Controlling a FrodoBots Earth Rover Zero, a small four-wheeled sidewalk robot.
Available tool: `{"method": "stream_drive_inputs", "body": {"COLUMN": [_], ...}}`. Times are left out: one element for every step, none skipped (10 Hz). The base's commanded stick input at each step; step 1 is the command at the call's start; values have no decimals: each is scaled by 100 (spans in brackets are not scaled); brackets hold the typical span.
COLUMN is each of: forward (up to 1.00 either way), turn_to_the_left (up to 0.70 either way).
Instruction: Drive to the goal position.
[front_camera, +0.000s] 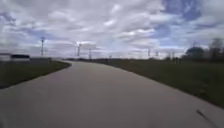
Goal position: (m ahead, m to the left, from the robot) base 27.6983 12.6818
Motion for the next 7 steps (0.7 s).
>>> {"method": "stream_drive_inputs", "body": {"forward": [100,100,100,100,100,100,100], "turn_to_the_left": [40,37,3,1,0,0,0]}}
